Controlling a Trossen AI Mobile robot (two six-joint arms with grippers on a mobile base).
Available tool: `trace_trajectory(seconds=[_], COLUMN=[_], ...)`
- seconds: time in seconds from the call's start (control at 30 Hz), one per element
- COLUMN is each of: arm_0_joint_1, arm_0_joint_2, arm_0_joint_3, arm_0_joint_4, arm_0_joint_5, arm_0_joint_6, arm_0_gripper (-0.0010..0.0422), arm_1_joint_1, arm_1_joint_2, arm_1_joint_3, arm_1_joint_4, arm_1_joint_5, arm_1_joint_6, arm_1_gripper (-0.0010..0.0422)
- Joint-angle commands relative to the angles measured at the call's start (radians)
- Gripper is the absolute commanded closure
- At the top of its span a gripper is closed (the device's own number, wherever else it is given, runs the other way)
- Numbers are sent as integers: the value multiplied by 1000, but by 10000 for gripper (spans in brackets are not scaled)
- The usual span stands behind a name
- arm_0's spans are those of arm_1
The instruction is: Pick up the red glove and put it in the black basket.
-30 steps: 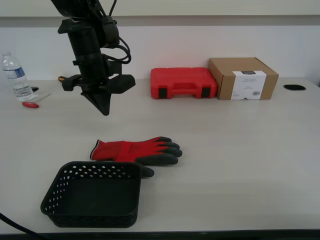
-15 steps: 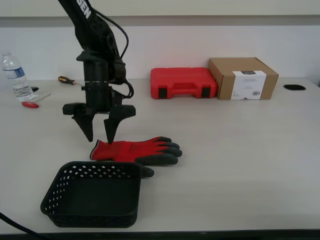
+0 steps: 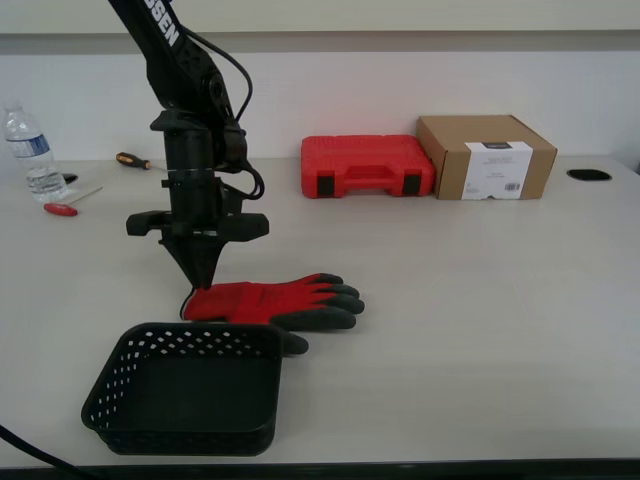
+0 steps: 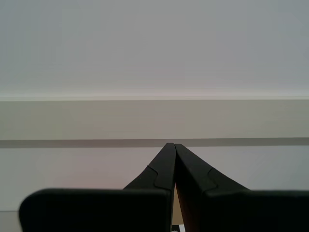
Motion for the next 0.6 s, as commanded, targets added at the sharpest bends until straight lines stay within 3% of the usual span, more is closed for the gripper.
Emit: trace_trajectory(seconds=[0.03, 0.2, 0.3, 0.5, 0.6], arm_0_joint_1=[1, 1, 1, 1, 1], arm_0_joint_2=[0, 0, 0, 0, 0], arm_0_joint_3=[1, 1, 1, 1, 1], arm_0_joint_4=[3, 3, 3, 3, 3], arm_0_joint_5=[0, 0, 0, 0, 0], arm_0_joint_6=[3, 3, 3, 2, 3], arm_0_gripper=[412, 412, 412, 412, 412], arm_1_joint_1=[5, 7, 8, 20, 21], arm_1_joint_2=[1, 1, 2, 154, 247], arm_1_joint_3=[0, -1, -1, 2, 8], arm_1_joint_4=[13, 6, 2, -87, -127], arm_1_joint_5=[-2, -10, -70, -80, -111], arm_1_joint_6=[0, -56, -89, -86, -90], arm_1_gripper=[282, 79, 0, 170, 221])
